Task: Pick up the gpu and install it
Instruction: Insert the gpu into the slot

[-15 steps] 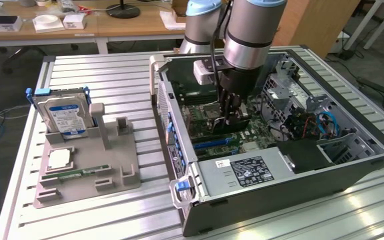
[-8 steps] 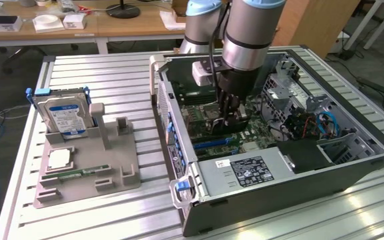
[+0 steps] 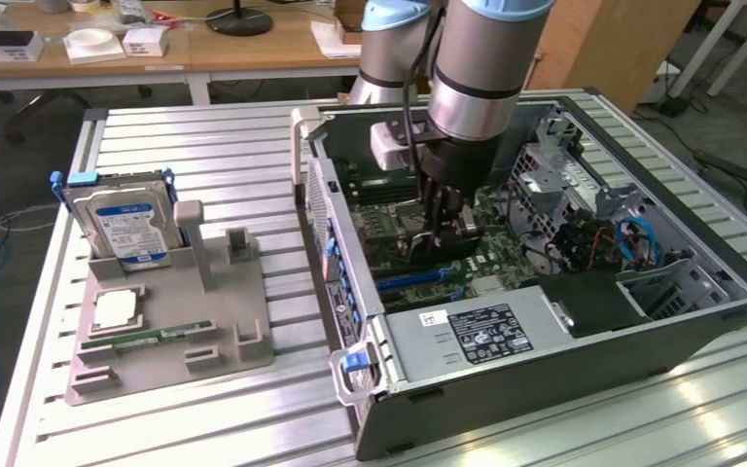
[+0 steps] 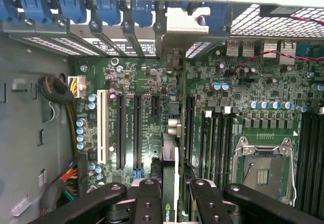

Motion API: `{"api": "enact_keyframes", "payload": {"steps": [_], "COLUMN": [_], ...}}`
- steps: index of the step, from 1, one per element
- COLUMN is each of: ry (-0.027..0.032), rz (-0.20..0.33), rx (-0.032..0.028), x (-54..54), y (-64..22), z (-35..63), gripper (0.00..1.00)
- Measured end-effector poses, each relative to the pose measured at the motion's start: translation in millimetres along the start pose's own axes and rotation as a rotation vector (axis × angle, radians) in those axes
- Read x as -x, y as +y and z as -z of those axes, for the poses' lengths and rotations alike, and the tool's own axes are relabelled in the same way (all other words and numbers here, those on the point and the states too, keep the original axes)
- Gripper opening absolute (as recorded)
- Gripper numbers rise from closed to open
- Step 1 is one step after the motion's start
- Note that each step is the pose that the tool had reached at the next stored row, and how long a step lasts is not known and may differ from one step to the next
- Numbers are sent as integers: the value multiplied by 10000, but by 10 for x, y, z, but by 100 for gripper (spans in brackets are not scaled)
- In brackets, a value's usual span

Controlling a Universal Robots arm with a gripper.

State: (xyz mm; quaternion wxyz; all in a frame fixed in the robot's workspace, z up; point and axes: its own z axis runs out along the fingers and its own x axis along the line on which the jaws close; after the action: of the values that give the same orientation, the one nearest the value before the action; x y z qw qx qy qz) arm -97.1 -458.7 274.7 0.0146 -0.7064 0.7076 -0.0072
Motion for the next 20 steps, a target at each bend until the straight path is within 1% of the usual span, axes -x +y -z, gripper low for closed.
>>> {"api": "enact_keyframes", "payload": {"steps": [9, 13, 20], "ry": [2, 1, -3], "rz": [-1, -1, 1], "rx": [7, 6, 5], "x": [-1, -1, -1], "y": [22, 49, 49], "z": [-70, -83, -92], "gripper": [26, 26, 26]}}
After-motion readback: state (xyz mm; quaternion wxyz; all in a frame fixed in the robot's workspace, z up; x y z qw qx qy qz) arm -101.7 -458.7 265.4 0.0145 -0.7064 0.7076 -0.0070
